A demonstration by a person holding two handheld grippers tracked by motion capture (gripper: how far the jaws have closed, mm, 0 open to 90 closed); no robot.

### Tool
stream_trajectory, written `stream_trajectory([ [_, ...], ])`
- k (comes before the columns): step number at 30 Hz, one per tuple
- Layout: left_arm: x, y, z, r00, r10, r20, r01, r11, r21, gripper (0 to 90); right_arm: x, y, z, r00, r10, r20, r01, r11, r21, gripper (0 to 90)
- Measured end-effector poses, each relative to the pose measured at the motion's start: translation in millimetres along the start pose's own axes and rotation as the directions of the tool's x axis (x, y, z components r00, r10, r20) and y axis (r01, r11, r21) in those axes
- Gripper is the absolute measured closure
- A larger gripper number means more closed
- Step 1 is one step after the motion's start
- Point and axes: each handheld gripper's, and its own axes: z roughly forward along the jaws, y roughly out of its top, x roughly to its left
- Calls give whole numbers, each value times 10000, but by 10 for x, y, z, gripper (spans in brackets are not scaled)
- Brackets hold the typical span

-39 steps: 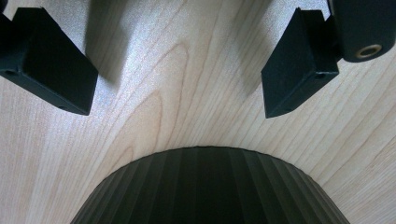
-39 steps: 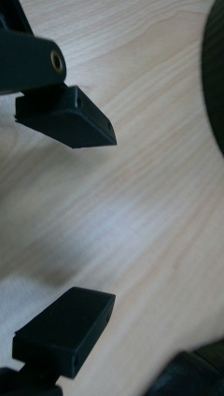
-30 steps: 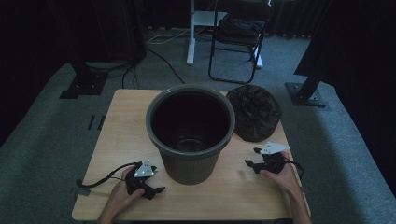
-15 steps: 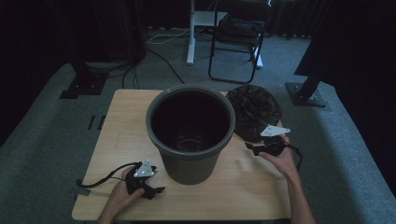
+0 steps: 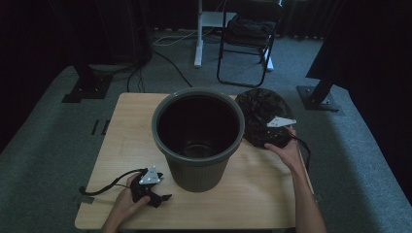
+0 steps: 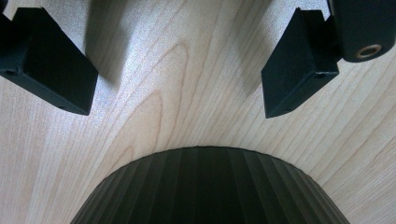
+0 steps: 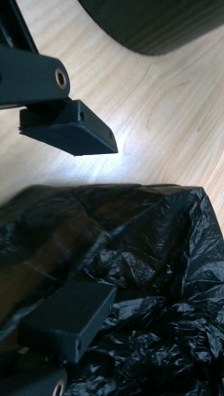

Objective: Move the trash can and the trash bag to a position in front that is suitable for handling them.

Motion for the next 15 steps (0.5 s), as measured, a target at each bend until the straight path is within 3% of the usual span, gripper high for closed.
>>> stream_trajectory([
  [15,0,0,0,10000,8,1,-8,10000,9,109,-72,105,268,9997,-237,33,234,9973,695,391],
])
